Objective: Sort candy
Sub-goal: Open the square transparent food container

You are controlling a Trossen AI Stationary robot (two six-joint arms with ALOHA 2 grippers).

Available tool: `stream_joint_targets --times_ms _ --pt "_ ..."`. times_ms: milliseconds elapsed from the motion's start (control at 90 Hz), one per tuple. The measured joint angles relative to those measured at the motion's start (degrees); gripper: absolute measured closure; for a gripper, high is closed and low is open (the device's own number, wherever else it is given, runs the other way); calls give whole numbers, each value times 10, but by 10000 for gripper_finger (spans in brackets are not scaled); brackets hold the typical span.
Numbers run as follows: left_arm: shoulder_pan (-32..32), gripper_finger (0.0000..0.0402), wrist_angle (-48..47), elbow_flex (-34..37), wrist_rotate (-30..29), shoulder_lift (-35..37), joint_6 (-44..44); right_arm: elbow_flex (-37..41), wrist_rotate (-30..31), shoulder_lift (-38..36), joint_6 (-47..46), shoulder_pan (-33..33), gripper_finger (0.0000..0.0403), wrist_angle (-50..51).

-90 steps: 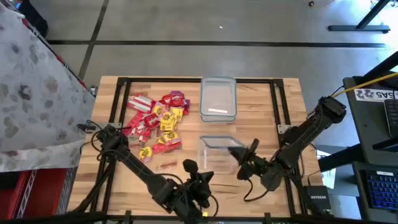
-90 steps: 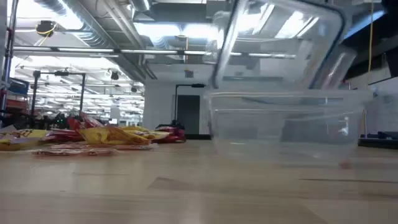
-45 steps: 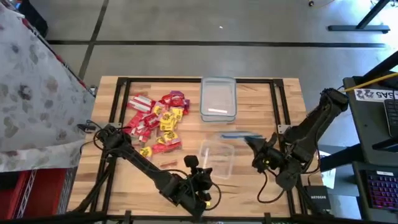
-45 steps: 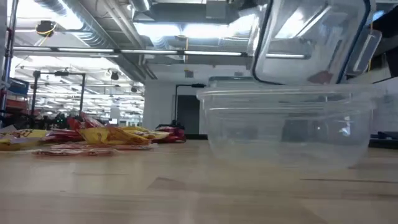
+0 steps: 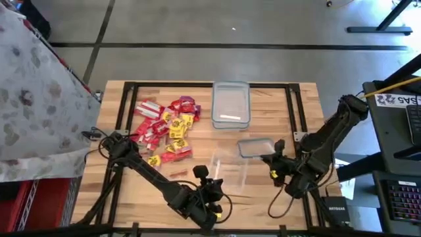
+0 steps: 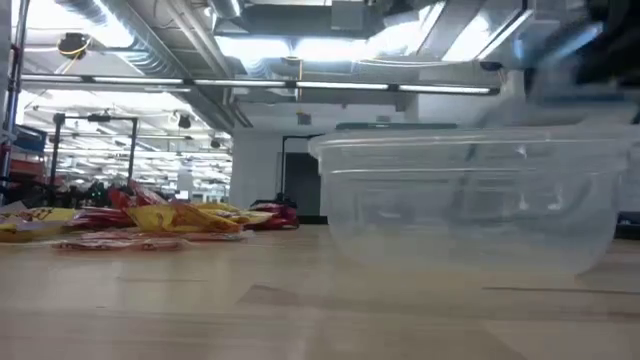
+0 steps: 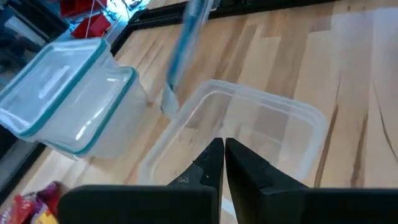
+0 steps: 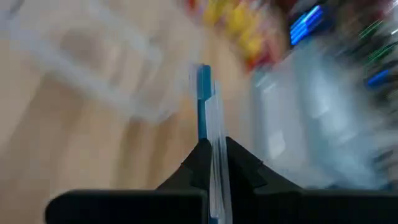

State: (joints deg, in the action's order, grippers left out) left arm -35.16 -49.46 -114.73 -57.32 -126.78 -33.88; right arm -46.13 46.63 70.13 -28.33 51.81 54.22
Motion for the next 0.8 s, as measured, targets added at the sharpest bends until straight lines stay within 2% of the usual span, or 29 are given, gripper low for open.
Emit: stream_joint_targets --times_ms 89,178,322,478,556,622,800 --pt "2 402 -23 -3 19 3 -65 0 -65 1 -74 -1 402 22" --pt "12 402 -57 -3 80 15 -134 1 -101 3 -136 4 402 54" --pt "14 402 -75 -1 95 37 -132 32 -122 4 -186 24 402 28" --pt "-11 402 -117 0 73 78 -177 91 -149 5 -197 47 398 -78" --pt "-34 402 -148 -1 44 100 -208 117 -148 5 -196 56 398 -132" --pt "-57 402 -191 -1 10 111 -261 133 -142 5 -194 57 397 -161" --pt "-123 402 -349 0 -68 128 -468 142 -124 5 -190 56 396 -175"
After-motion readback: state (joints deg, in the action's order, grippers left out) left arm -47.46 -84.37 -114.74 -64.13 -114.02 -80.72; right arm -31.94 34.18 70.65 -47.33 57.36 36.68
